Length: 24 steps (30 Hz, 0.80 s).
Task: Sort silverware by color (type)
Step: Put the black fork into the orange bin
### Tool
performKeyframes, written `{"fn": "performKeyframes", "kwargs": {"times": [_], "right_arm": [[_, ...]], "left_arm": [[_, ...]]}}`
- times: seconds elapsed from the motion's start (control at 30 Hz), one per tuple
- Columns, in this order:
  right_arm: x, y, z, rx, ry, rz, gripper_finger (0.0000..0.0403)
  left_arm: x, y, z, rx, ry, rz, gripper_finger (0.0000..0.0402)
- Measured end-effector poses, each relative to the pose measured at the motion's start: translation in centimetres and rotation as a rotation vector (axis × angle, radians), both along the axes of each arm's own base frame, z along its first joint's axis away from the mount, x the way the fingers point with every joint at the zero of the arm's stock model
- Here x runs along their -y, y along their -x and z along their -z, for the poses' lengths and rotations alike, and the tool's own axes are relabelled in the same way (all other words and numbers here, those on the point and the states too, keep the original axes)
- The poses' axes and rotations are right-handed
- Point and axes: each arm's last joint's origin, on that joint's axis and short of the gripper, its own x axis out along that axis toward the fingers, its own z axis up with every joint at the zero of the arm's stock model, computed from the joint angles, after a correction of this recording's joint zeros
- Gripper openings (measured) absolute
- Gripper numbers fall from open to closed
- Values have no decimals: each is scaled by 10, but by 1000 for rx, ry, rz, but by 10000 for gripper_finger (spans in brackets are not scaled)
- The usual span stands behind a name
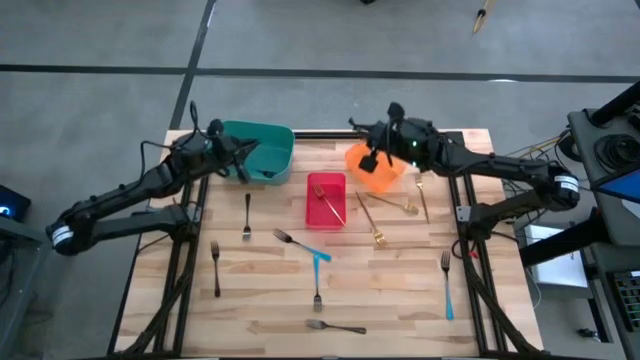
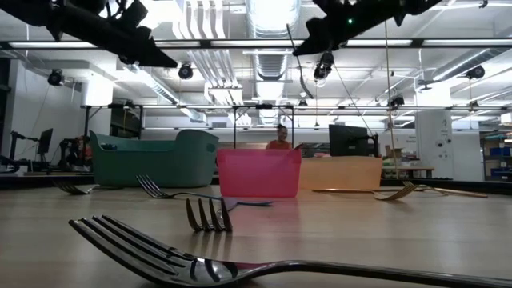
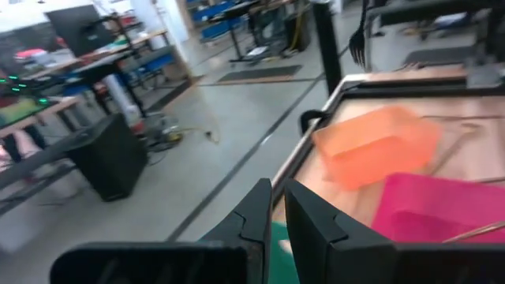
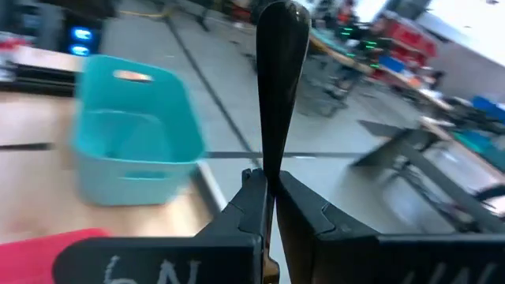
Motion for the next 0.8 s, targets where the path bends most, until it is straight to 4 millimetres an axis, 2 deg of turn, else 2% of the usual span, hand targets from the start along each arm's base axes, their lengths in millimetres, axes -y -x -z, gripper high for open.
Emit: {"fn": "performKeyframes", "kwargs": {"times": [0.1,0.23,0.4,0.57,0.63,0.8], "right_arm": [[11,4,-4,22,34,13,12],[32,13,-16,129,17,94,12],[61,26,-37,361,-125,216,12],[78,31,-56,504,-266,203,12],[83,29,-63,516,-309,221,12],[99,16,-67,394,-380,275,12]], "left_arm": [[-8,4,1,3,20,-76,20],[-18,10,4,79,133,-168,20],[-28,18,8,192,318,-284,20],[-26,21,17,232,482,-340,20],[-26,21,17,262,509,-347,20],[-30,21,18,253,508,-364,20]]}}
